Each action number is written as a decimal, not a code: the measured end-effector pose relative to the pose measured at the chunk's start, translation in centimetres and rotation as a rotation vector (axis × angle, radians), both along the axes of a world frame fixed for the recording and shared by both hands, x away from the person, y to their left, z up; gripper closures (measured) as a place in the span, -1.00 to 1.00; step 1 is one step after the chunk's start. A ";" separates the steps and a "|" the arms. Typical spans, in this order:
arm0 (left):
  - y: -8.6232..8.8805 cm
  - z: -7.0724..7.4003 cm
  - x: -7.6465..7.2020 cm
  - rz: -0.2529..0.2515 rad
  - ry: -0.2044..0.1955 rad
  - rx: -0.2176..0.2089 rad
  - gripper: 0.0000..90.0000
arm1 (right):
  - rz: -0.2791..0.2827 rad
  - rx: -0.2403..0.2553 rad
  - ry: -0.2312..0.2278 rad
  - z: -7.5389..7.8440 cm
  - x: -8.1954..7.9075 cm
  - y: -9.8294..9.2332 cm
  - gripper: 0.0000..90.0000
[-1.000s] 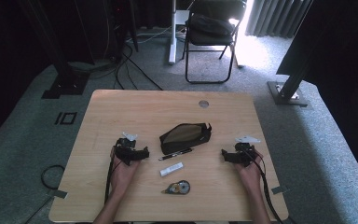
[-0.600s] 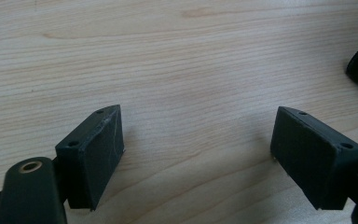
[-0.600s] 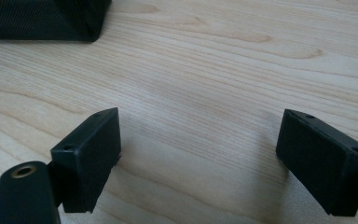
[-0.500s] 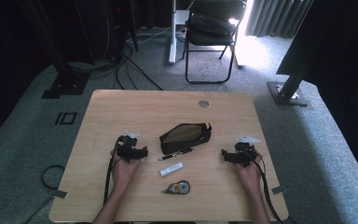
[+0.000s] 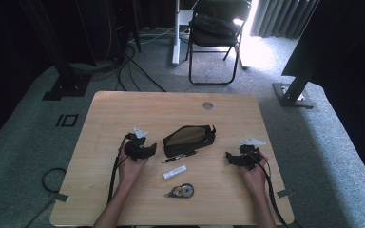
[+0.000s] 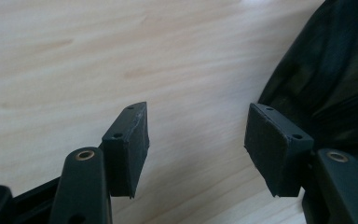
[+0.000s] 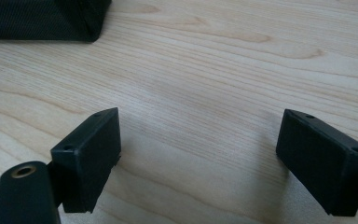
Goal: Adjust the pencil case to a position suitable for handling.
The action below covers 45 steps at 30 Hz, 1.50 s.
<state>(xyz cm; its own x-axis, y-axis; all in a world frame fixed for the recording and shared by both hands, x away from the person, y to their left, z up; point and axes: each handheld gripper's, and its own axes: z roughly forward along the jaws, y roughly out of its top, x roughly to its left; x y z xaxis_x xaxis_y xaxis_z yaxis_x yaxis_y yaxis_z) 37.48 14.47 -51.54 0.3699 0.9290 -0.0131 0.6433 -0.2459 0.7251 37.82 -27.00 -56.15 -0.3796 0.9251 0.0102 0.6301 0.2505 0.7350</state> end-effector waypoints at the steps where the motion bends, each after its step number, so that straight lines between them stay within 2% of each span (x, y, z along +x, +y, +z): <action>1: -0.2 0.3 0.1 -0.008 -0.006 -0.002 -0.11 | 0.000 0.000 0.000 0.0 0.0 0.0 -0.70; 3: -0.4 0.7 0.3 -0.024 -0.014 -0.017 -0.11 | 0.000 0.000 0.000 0.0 0.0 0.0 -0.70; 8: -1.1 1.4 0.5 -0.059 -0.036 -0.012 -0.11 | 0.000 0.000 0.000 0.0 0.0 0.0 -0.70; 9: -1.6 1.9 0.6 -0.083 -0.046 -0.019 -0.11 | 0.000 -0.001 0.000 0.0 0.0 0.0 -0.70; 13: -2.6 2.3 1.0 -0.123 -0.056 -0.024 -0.13 | 0.000 -0.001 0.000 0.0 0.0 0.0 -0.70; 18: -3.7 2.4 1.9 -0.168 -0.045 -0.030 -0.11 | 0.000 0.000 0.000 0.0 0.0 0.0 -0.70; 25: -4.9 1.8 2.8 -0.196 -0.009 0.019 0.03 | 0.000 -0.001 0.000 0.0 0.0 0.0 -0.70; 28: -4.9 1.6 2.8 -0.194 -0.003 0.032 0.12 | 0.000 0.000 0.000 0.0 0.0 0.0 -0.70; 36: -3.3 1.3 1.9 -0.230 -0.003 0.002 0.39 | 0.000 0.000 0.000 0.0 0.0 0.0 -0.70; 40: -2.4 1.2 1.3 -0.252 -0.007 0.001 0.42 | 0.000 0.000 0.000 0.0 0.0 0.0 -0.70; 45: -1.5 1.1 0.2 -0.253 -0.009 -0.014 0.43 | 0.000 -0.001 0.000 0.0 0.0 0.0 -0.70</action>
